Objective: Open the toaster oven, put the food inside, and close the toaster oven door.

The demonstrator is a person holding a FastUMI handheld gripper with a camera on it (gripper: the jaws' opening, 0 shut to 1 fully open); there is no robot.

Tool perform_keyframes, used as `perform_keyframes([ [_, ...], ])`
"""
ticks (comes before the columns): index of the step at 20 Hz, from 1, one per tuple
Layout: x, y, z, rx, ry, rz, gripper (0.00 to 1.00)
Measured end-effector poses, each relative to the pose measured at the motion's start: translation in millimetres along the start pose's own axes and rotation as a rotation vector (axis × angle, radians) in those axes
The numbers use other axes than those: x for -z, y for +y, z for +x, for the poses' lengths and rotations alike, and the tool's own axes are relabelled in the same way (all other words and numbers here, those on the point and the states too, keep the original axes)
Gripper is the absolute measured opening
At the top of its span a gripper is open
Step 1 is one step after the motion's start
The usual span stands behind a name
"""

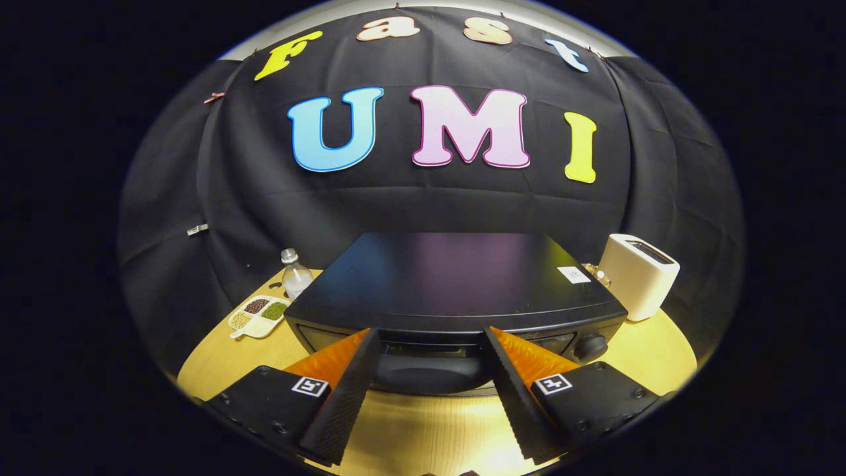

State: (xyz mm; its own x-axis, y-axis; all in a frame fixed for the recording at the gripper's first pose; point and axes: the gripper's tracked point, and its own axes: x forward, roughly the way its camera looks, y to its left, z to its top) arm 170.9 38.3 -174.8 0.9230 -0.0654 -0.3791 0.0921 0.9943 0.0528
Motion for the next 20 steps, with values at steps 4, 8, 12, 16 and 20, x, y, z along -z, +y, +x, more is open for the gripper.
perform_keyframes([
  [4,6,1,-12,0.003,0.007,0.009,0.97],
  [8,19,2,-27,0.005,0.018,0.017,0.96],
  [12,39,3,-48,-0.008,0.030,0.026,0.96],
  [16,71,6,-68,-0.028,0.067,0.018,0.96],
  [20,105,7,-82,-0.047,0.110,0.010,0.96],
])
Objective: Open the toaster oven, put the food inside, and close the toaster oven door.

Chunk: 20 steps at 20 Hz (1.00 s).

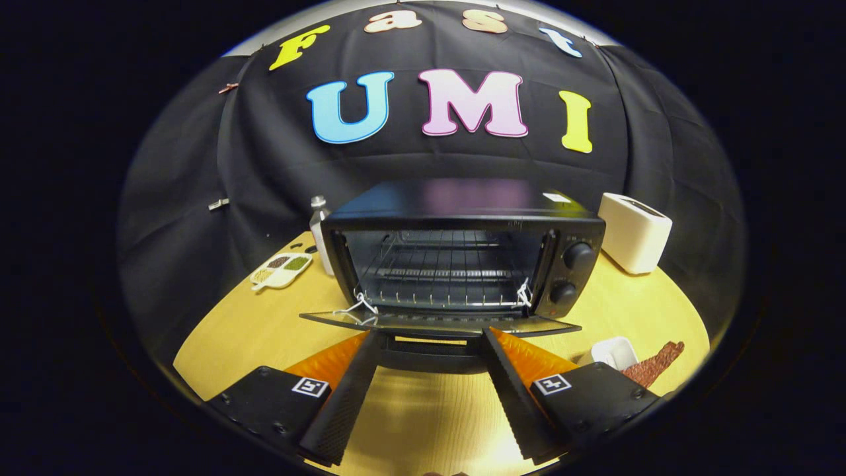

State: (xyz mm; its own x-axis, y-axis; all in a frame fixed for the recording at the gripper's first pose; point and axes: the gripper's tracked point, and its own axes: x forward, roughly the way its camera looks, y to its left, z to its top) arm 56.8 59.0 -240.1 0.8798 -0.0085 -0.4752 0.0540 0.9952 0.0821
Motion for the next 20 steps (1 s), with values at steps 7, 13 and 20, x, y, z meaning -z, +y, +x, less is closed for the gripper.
perform_keyframes([
  [7,61,-22,2,0.000,0.122,-0.007,0.97],
  [13,13,-47,-32,-0.024,0.061,-0.008,0.97],
  [20,-49,-140,-76,-0.025,0.023,-0.080,0.97],
])
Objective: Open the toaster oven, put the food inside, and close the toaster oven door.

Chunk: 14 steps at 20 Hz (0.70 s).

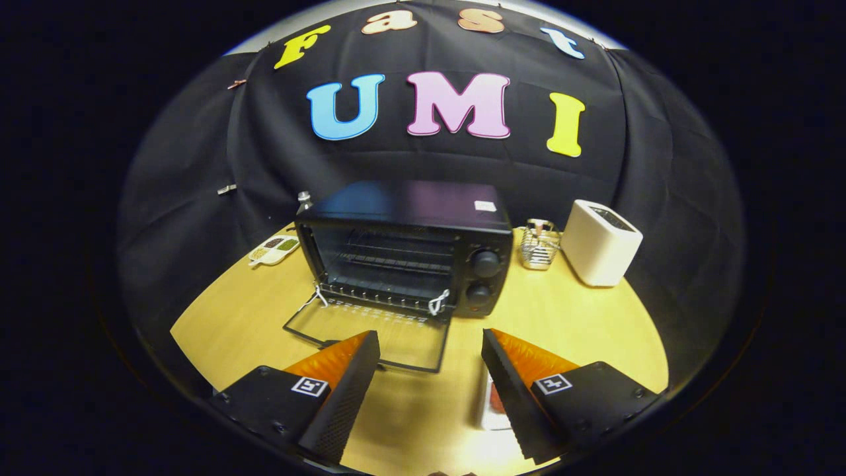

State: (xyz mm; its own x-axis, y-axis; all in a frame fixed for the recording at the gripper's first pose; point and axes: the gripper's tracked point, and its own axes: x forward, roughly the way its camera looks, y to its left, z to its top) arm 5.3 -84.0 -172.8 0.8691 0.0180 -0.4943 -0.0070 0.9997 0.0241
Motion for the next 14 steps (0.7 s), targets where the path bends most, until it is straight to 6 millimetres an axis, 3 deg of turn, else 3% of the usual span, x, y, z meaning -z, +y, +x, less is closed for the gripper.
perform_keyframes([
  [3,0,-46,-5,-0.022,0.027,-0.025,0.97],
  [8,34,-110,0,-0.089,0.143,-0.006,0.97],
  [12,62,-141,14,-0.143,0.233,0.073,0.99],
  [14,77,-145,22,-0.181,0.287,0.119,0.99],
])
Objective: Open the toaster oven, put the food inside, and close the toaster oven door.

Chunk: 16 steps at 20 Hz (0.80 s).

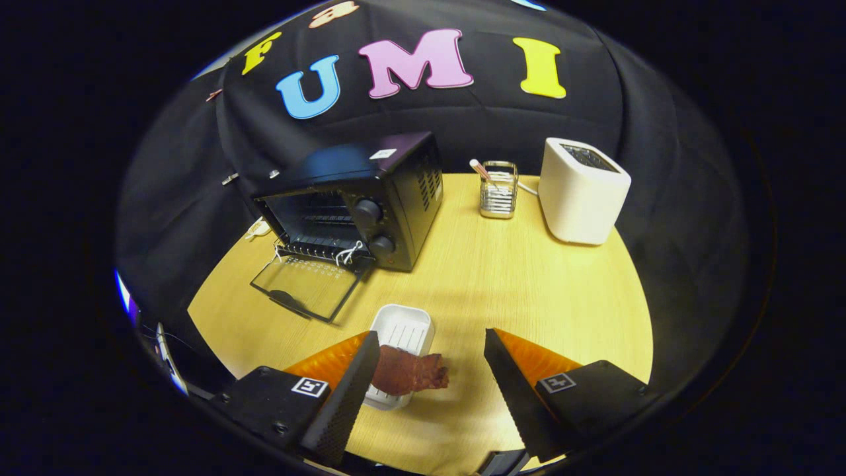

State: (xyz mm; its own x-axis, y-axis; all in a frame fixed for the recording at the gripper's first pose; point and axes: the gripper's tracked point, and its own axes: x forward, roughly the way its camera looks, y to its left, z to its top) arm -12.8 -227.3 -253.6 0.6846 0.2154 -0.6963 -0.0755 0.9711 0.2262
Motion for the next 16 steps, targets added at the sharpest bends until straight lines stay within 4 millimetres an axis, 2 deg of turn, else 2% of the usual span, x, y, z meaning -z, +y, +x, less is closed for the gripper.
perform_keyframes([
  [3,21,2,15,-0.094,0.104,0.083,0.99],
  [6,36,6,22,-0.155,0.183,0.181,0.96],
  [8,39,6,25,-0.171,0.198,0.230,0.83],
  [10,44,10,26,-0.187,0.233,0.283,0.63],
  [11,44,12,27,-0.193,0.245,0.309,0.49],
  [12,47,9,29,-0.179,0.255,0.319,0.44],
  [13,46,10,28,-0.176,0.259,0.338,0.32],
  [16,47,14,25,-0.183,0.274,0.390,0.28],
])
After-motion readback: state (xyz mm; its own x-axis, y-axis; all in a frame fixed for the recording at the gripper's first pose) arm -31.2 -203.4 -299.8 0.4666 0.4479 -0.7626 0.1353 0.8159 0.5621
